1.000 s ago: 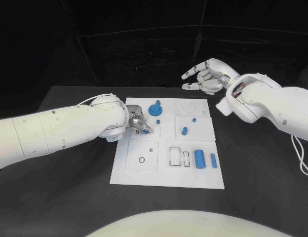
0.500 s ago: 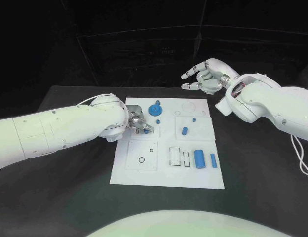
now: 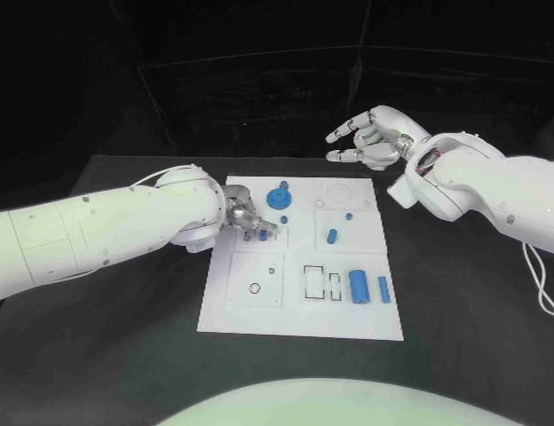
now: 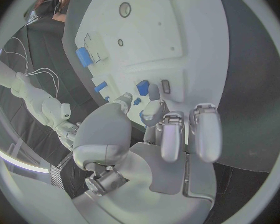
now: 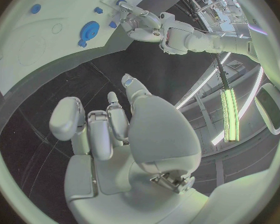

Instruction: Assemble the parts on the task board

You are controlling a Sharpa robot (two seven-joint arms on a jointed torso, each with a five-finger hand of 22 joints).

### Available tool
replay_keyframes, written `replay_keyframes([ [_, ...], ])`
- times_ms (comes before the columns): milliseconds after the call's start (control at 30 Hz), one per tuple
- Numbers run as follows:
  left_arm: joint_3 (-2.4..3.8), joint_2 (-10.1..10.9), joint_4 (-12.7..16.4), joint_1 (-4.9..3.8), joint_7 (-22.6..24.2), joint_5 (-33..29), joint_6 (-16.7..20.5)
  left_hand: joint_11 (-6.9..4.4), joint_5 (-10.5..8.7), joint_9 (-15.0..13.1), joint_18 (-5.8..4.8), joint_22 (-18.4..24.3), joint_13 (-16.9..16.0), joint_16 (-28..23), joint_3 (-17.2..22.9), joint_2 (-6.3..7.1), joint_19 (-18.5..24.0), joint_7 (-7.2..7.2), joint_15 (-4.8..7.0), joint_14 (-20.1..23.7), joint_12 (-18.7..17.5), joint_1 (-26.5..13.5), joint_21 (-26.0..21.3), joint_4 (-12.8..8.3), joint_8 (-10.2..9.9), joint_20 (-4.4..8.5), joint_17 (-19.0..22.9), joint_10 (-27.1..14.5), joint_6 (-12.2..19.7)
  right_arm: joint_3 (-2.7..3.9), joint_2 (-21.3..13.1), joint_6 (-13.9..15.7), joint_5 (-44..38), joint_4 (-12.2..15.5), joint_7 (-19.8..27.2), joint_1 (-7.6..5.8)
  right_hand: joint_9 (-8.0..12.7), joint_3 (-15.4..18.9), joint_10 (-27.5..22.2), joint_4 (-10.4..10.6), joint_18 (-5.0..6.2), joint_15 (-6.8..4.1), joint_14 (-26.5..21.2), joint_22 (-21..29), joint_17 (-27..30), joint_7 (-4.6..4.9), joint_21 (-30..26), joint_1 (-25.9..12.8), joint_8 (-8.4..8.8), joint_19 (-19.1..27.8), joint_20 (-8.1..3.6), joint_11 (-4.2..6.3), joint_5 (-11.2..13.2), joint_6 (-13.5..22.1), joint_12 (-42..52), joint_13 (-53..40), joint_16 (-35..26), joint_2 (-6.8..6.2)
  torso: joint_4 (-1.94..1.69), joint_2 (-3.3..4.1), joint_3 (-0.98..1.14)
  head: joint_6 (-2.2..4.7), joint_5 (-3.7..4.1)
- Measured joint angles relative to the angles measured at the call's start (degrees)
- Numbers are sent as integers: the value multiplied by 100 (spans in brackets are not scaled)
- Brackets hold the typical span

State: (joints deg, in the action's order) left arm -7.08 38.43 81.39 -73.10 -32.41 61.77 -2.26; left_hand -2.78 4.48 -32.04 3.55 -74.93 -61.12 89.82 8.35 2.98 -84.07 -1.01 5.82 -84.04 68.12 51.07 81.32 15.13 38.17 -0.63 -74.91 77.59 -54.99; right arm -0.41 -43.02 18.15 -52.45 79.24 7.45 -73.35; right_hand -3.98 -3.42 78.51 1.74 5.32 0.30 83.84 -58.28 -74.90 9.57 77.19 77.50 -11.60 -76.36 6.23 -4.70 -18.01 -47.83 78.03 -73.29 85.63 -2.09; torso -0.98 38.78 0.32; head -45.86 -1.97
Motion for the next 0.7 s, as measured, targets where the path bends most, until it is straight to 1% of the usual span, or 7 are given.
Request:
replay_keyframes([
  [133, 248, 91, 85, -61, 3, -5, 20, 14, 0, 0, 0, 27, 121, 0, -127, 20, 0, -2, 0, 0, -64, 126, -96, 4, 0, 0, 0, -25, 3, 0, -5, 0, 0, -19, 5, 0, 0, 0, 0, 0, 0, 0, 0, 0, 0, 0, 0, 0, 0, 0, 0, 0, 0, 0, 0, 0, 0, 0, -1, -1, -1, 8, 10],
  [200, 366, 130, 114, -115, 6, -7, 26, 14, 0, 0, 0, 101, 207, 0, -197, 40, 0, -51, 0, 0, -138, 183, -153, 11, -14, 0, 0, -98, 52, 0, -5, 0, 0, -34, 8, 0, 0, 0, 0, 0, 0, 0, 0, 0, 0, 0, 0, 0, 0, 0, 0, 0, 0, 0, 0, 0, 0, 0, -3, -2, -1, 19, 10],
  [267, 437, 161, 121, -177, 7, -8, 18, 45, 0, 5, 0, 183, 309, 0, -281, 9, 0, -70, 0, 0, -223, 259, -212, 16, -51, 0, 0, -168, 137, 0, -4, 0, 0, -48, 11, 0, 0, 0, 0, 0, 0, 0, 0, 0, 0, 0, 0, 0, 0, 0, 0, 0, 0, 0, 0, -1, 0, 0, -3, -2, -2, 28, 11],
  [367, 501, 188, 52, -314, 8, -23, -48, 97, 0, 66, 0, 401, 511, 0, -387, -5, 0, -125, 0, 0, -384, 433, -367, 8, -151, 0, 0, -302, 270, 0, 3, 0, 0, -68, 14, 0, 0, 0, 0, 0, 0, 0, 0, 0, -3, 0, 0, 0, 0, 0, 0, 0, 0, 0, 0, -1, 1, 0, -3, -2, -2, 46, -3],
  [433, 524, 183, -45, -400, 8, -46, -120, 157, 0, 140, 0, 508, 606, 0, -458, -45, 41, -183, -56, 9, -454, 557, -456, 1, -253, -41, 0, -362, 392, 0, 7, 0, 0, -76, 17, 0, 0, 0, 0, 0, 0, 0, 0, 0, -5, 0, 0, 0, 0, 0, 0, 0, 0, 0, 0, -1, 1, 0, -2, -2, -1, 56, -7],
  [600, 546, -18, -625, -575, -3, -115, -471, 227, 0, 418, 0, 574, 683, 0, -639, -158, 66, -327, -146, -1, -483, 772, -521, -5, -582, -90, 0, -432, 637, 0, 20, 0, 0, -94, 21, 0, 0, 0, 0, 0, 0, 0, 0, -1, -4, 0, 0, 0, 0, 0, 0, 0, 0, 0, 0, -1, 1, 0, -1, 5, -1, 96, -21],
  [700, 547, -198, -993, -615, -24, -143, -670, 247, 0, 490, -1, 581, 688, 0, -676, -176, 80, -327, -166, 19, -483, 790, -521, 19, -641, -123, 0, -452, 637, 0, 32, 0, 0, -102, 22, 0, 0, 0, 0, 0, 0, 0, 0, -1, -4, 0, 0, 0, 0, 0, 0, 0, 0, 0, 0, -1, 1, 0, -1, 7, -1, 110, -41],
])
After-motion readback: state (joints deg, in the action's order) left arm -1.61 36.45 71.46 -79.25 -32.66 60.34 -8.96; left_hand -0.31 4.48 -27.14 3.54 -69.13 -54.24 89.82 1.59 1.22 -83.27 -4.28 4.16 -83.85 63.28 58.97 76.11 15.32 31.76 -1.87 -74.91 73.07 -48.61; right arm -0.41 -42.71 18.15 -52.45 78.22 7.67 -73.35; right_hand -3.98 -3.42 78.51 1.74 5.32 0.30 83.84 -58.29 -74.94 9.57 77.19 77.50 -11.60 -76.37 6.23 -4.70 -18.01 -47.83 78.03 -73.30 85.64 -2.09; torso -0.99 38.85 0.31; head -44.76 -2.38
